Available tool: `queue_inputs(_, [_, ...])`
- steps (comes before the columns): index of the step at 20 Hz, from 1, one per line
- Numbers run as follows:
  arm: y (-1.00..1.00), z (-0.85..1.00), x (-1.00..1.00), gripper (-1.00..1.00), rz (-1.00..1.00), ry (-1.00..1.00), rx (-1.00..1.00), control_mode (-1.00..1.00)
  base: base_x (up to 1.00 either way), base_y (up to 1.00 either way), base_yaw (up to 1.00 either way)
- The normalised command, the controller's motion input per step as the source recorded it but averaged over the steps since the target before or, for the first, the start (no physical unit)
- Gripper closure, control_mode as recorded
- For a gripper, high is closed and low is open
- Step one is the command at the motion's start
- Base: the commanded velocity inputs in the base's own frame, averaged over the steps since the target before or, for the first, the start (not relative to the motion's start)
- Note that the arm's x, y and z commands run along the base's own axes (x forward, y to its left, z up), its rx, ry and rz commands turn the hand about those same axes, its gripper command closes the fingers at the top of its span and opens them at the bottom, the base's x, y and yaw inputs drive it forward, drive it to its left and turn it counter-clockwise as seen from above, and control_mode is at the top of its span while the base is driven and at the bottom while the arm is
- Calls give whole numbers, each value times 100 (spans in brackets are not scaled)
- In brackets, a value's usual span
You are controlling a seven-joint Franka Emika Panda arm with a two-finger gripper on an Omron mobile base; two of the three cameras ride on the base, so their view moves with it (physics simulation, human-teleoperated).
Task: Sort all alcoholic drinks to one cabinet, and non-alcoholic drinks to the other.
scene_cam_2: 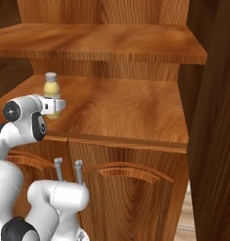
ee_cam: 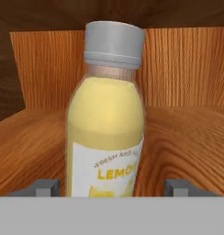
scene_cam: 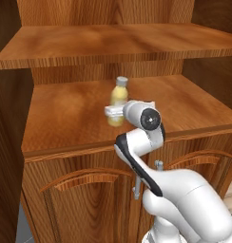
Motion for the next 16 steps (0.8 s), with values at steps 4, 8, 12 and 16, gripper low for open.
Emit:
queue_inputs(4, [0,5,-25,-100,0,-1,0,-100,0,0,0])
queue_inputs(8, [0,6,-29,-100,0,0,0,-100,0,0,0])
queue_inputs(12, [5,13,-38,-100,0,0,0,-100,0,0,0])
queue_inputs(16, [15,18,-39,-100,0,0,0,-100,0,0,0])
